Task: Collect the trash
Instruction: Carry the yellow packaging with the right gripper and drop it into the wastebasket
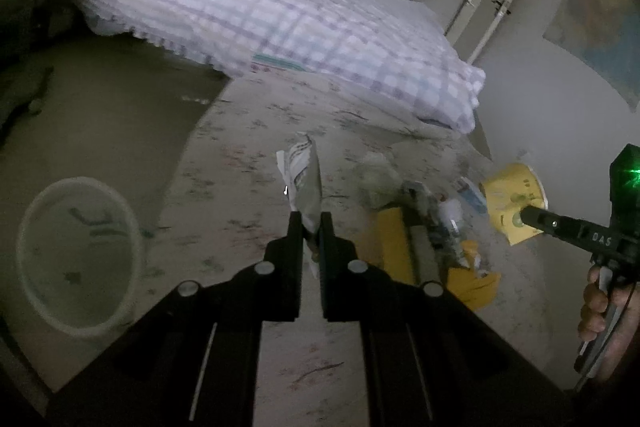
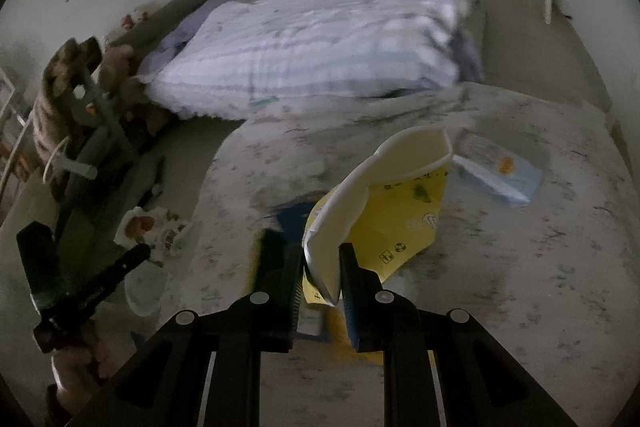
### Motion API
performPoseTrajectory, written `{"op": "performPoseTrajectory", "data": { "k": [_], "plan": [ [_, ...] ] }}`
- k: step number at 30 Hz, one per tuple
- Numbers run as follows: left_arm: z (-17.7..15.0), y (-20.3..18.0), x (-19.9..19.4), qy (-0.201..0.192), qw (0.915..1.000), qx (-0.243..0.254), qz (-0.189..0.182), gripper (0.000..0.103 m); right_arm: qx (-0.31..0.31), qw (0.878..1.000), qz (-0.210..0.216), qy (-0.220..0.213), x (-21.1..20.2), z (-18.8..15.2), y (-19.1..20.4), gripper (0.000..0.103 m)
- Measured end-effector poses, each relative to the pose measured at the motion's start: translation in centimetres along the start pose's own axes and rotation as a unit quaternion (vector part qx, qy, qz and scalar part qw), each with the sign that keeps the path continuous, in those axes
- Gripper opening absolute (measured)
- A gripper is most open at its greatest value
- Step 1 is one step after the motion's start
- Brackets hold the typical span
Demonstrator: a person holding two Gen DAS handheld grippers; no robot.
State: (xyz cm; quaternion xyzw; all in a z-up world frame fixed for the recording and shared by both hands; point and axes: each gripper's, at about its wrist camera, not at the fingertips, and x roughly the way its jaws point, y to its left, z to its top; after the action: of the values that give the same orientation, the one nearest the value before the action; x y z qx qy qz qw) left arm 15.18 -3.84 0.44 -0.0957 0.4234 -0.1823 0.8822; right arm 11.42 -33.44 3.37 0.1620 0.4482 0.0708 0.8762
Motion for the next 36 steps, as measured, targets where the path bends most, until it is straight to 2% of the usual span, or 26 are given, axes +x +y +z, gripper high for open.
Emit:
{"op": "performPoseTrajectory", "data": {
  "k": [10, 17, 25, 26, 28, 29, 30, 33, 36],
  "plan": [
    [-0.5, 7.8, -3.9, -0.016, 0.9972, -0.055, 0.049, 0.008, -0.061, 0.997, 0.029, 0.029, 4.9, -0.6, 9.4, 0.019],
    [-1.7, 13.1, -5.2, -0.013, 0.9917, -0.097, 0.084, 0.008, -0.094, 0.993, 0.048, 0.055, 8.8, -1.8, 15.2, 0.019],
    [-2.6, 16.1, -5.2, -0.002, 0.9875, -0.121, 0.102, 0.009, -0.104, 0.990, 0.066, 0.074, 12.3, -3.0, 20.1, 0.019],
    [-2.5, 16.3, -5.2, 0.003, 0.9867, -0.121, 0.109, 0.014, -0.105, 0.989, 0.068, 0.074, 12.6, -3.2, 20.6, 0.019],
    [-2.7, 16.6, -5.2, 0.016, 0.9850, -0.125, 0.117, 0.037, -0.106, 0.989, 0.074, 0.077, 13.4, -3.5, 21.5, 0.019],
    [-2.8, 16.9, -5.3, 0.020, 0.9828, -0.130, 0.129, 0.061, -0.106, 0.988, 0.077, 0.079, 13.8, -3.6, 22.0, 0.019],
    [-3.0, 17.1, -5.6, 0.021, 0.9815, -0.131, 0.139, 0.078, -0.107, 0.988, 0.080, 0.081, 14.1, -3.8, 22.3, 0.019],
    [-3.5, 17.7, -6.3, 0.028, 0.9769, -0.119, 0.175, 0.082, -0.111, 0.986, 0.084, 0.088, 15.5, -4.4, 23.8, 0.019],
    [-4.4, 19.0, -6.8, 0.037, 0.9723, -0.124, 0.195, 0.082, -0.113, 0.985, 0.090, 0.097, 17.2, -5.0, 25.4, 0.019]
  ]
}}
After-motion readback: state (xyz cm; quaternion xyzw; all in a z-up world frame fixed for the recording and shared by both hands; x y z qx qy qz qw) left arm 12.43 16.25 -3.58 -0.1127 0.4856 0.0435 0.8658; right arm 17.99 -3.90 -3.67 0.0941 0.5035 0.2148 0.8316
